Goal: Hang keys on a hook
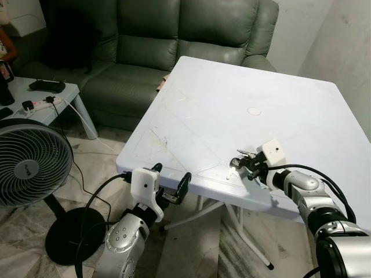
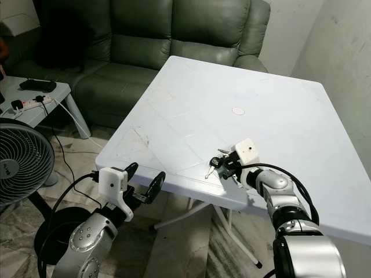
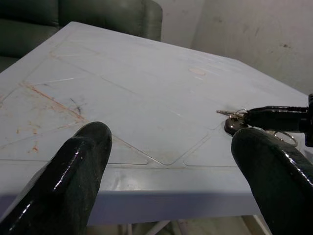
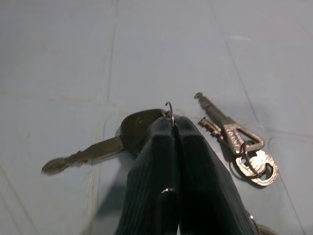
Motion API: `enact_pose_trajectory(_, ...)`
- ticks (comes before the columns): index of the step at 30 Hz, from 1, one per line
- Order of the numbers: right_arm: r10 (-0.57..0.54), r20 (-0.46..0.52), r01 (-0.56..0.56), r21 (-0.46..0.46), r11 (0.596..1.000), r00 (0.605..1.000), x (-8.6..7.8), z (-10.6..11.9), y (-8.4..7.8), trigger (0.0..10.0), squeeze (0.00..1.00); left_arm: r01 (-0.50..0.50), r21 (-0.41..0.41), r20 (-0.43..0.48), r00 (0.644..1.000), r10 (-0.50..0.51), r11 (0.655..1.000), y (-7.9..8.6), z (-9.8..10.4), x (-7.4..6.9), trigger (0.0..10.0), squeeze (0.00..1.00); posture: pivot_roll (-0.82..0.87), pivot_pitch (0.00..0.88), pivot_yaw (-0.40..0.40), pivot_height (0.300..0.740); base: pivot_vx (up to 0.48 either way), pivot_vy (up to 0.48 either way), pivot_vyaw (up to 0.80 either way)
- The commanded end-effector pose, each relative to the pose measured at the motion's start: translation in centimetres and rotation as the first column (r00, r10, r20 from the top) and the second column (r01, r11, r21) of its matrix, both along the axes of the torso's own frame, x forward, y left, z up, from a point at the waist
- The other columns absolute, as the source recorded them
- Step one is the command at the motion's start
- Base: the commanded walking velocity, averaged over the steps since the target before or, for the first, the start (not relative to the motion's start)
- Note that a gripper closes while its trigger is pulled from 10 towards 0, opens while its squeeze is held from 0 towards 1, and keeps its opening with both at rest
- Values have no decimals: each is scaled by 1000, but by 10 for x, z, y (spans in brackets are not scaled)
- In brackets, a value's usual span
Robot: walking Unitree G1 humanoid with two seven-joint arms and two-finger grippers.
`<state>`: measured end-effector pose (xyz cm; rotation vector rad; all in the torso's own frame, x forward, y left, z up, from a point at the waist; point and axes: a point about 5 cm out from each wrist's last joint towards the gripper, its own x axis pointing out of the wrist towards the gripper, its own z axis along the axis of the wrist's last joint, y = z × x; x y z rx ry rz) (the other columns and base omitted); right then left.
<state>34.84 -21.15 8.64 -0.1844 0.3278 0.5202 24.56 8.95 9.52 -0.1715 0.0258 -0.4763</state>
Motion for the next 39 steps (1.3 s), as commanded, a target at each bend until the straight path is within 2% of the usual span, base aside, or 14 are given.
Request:
enact_pose_trajectory(1, -13, 55, 10, 59, 998, 998, 7, 15, -2, 0, 0, -2, -7, 17, 1000, 2, 1000, -1, 6, 0, 10000, 0, 31, 6, -75, 740, 0, 0, 0)
enact_pose_trajectory(6, -50, 140, 23, 186, 982, 989, 11, 29, -4, 0, 0, -4, -9, 16, 1000, 4, 1000, -1, 5, 0, 10000, 0, 31, 6, -75, 740, 0, 0, 0)
enact_pose_trajectory(9, -105, 184, 45, 306, 951, 977, 14, 39, -7, 0, 0, -4, -8, 17, 1000, 4, 1000, -1, 5, 0, 10000, 0, 33, 5, -76, 740, 0, 0, 0)
enact_pose_trajectory(10, -113, 203, 40, 333, 942, 973, 15, 43, -8, 784, 0, -4, -8, 17, 1000, 4, 1000, -1, 5, 0, 10000, 0, 33, 5, -76, 740, 0, 0, 0)
enact_pose_trajectory(11, -113, 203, 40, 333, 942, 973, 15, 43, -8, 784, 0, -4, -8, 17, 1000, 4, 1000, -1, 5, 0, 10000, 0, 33, 5, -76, 740, 0, 0, 0)
enact_pose_trajectory(12, -147, 229, 50, 382, 923, 962, 17, 49, -8, 10000, 0, -7, -9, 17, 1000, 7, 1000, 0, 6, 0, 10000, 0, 32, 2, -75, 740, 0, 0, 0)
enact_pose_trajectory(19, -281, 303, 42, 609, 792, 911, 23, 71, -4, 10000, 0, -47, -32, 25, 999, 48, 998, 7, 10, 10, 10000, 0, 25, 0, -73, 740, 0, 0, 0)
enact_pose_trajectory(20, -281, 303, 42, 609, 792, 911, 23, 71, -4, 10000, 0, -47, -32, 25, 999, 48, 998, 7, 10, 10, 10000, 0, 25, 0, -73, 740, 0, 0, 0)
enact_pose_trajectory(22, -350, 318, 60, 659, 750, 881, 21, 74, 1, 10000, 0, -80, -36, 40, 996, 81, 996, 14, 14, 19, 10000, 0, 15, 0, -69, 740, 0, 0, 0)
enact_pose_trajectory(26, -409, 345, 99, 651, 753, 845, 14, 73, 7, 10000, 0, -122, -31, 64, 990, 124, 992, 25, 21, 32, 10000, 0, 5, 0, -66, 740, 0, 0, 0)
enact_pose_trajectory(28, -415, 381, 108, 615, 781, 826, 8, 72, 13, 10000, 0, -157, -13, 86, 984, 158, 987, 34, 26, 39, 10000, 0, -3, 0, -61, 740, 0, 0, 0)
enact_pose_trajectory(33, -443, 401, 150, 582, 799, 802, -7, 68, 24, 10000, 0, -226, -59, 71, 971, 230, 972, 54, 35, 53, 10000, 0, -19, 0, -46, 740, 0, 0, 0)
enact_pose_trajectory(37, -484, 382, 201, 583, 787, 788, -18, 64, 31, 10000, 0, -272, -34, 85, 958, 274, 962, 65, 39, 62, 10000, 0, -33, 0, -33, 740, 0, 0, 0)
enact_pose_trajectory(39, -489, 384, 230, 552, 802, 783, -22, 59, 35, 10000, 0, -290, -19, 91, 953, 290, 957, 68, 41, 67, 10000, 0, -38, 0, -27, 740, 0, 0, 0)
